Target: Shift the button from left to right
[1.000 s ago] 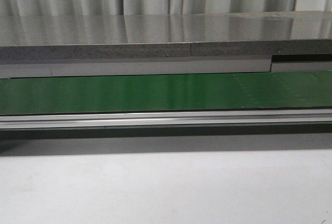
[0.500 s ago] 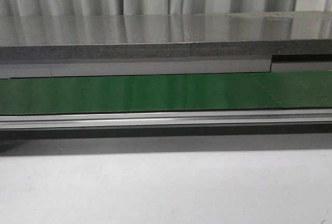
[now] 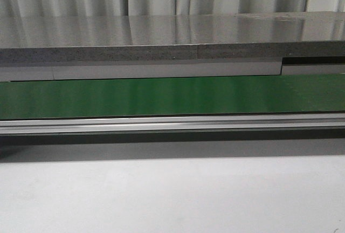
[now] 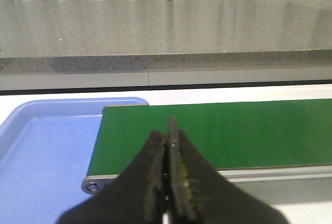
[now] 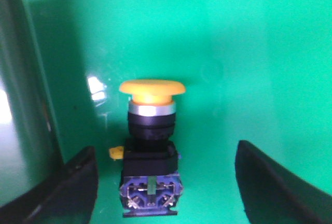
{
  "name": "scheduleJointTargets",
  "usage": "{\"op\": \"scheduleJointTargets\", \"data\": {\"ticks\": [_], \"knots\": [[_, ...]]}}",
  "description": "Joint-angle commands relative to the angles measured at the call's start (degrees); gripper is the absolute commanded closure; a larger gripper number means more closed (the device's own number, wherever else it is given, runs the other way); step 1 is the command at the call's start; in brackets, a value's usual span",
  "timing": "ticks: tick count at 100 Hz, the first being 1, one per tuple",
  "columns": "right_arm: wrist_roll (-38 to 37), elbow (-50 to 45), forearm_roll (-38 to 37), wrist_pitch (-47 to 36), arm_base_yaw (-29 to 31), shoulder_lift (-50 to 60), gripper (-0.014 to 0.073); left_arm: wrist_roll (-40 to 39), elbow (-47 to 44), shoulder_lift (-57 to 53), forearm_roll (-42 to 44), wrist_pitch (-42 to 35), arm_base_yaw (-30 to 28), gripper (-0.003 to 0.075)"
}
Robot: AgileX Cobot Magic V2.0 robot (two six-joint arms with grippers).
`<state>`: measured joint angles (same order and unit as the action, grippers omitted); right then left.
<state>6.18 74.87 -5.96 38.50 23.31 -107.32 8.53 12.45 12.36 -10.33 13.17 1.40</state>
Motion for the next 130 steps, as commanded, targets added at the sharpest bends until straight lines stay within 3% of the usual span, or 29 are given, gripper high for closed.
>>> {"op": "scheduleJointTargets", "data": {"ticks": [1,31,76,130], "knots": [[-1.14,2.54,-0.68,-1.22,0.29,4.20,0.0041,0.04,1.72,0.39,-0.57,-4.66,0.33,0.0741],[-2.45,3.05,5.96,-4.14,-0.76,13.26,0.0041,0.04,1.72,0.39,-0.57,-4.66,0.33,0.0741],[-2.33,0.98,7.11,-6.57,-14.01,26.25,0.0041,0.04,1.72,0.39,-0.57,-4.66,0.33,0.0741],[-2.33,-34.34,9.46,-28.85,-23.52,52.31,0.0041,0.04,1.72,0.39,-0.57,-4.66,0.33,0.0741]]}}
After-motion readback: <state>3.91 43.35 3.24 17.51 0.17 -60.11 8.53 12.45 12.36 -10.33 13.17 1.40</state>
